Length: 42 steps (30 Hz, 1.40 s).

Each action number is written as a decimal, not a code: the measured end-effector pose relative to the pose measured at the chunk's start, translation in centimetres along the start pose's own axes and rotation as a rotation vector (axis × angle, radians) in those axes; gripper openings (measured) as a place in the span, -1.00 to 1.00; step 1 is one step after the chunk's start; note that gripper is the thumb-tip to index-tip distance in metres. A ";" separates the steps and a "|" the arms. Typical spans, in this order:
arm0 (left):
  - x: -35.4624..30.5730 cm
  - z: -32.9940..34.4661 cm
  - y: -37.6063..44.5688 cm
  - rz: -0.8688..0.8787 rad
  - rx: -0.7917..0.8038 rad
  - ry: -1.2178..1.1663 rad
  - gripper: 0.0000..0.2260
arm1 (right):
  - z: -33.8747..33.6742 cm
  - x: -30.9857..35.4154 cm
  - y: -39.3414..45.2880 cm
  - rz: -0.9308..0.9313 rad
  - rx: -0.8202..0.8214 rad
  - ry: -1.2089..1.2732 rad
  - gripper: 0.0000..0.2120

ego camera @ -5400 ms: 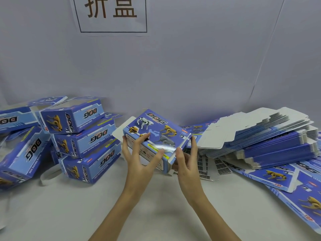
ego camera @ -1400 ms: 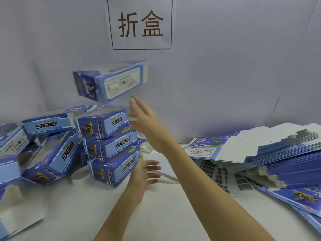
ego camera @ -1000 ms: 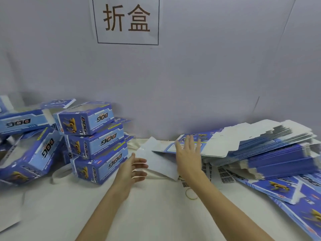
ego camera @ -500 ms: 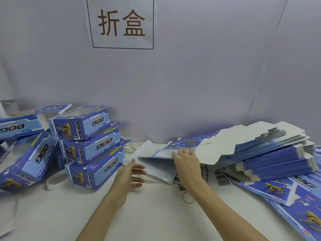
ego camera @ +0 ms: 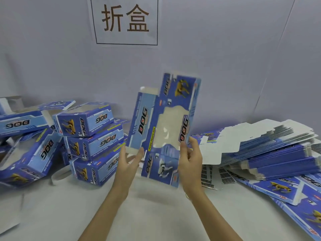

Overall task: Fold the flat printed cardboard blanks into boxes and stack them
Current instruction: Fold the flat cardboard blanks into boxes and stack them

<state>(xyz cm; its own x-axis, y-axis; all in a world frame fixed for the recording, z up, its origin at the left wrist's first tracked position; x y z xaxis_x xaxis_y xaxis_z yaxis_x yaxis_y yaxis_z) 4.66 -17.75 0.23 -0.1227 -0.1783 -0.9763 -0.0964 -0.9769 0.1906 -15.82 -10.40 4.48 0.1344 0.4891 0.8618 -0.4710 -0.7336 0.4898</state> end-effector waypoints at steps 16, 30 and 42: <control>0.9 0.2 0.3 0.065 0.007 0.912 0.24 | -1.3 -5.8 -3.7 0.524 0.487 0.139 -0.59; 2.0 1.6 -0.2 -0.050 0.170 0.692 -0.24 | -1.7 -5.0 -4.2 0.756 0.336 0.467 -0.56; 1.4 2.1 -0.6 -0.081 0.149 0.490 0.15 | -2.2 -4.6 -3.7 0.672 0.355 0.323 -0.56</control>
<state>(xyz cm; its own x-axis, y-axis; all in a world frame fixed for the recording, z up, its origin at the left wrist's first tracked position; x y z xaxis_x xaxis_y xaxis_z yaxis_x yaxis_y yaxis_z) 2.41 -17.22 -1.07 0.3645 -0.1720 -0.9152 -0.2308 -0.9688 0.0902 -16.57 -8.91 -1.57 -0.3611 -0.0356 0.9319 -0.0506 -0.9971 -0.0577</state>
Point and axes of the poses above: each hand's wrist, its own y-axis towards the middle knuckle, its own z-axis out of the palm, x = y × z, the point moved 6 cm from there along y, towards the middle knuckle, and after that the axes turned 4 degrees about x, right-handed, at the moved point
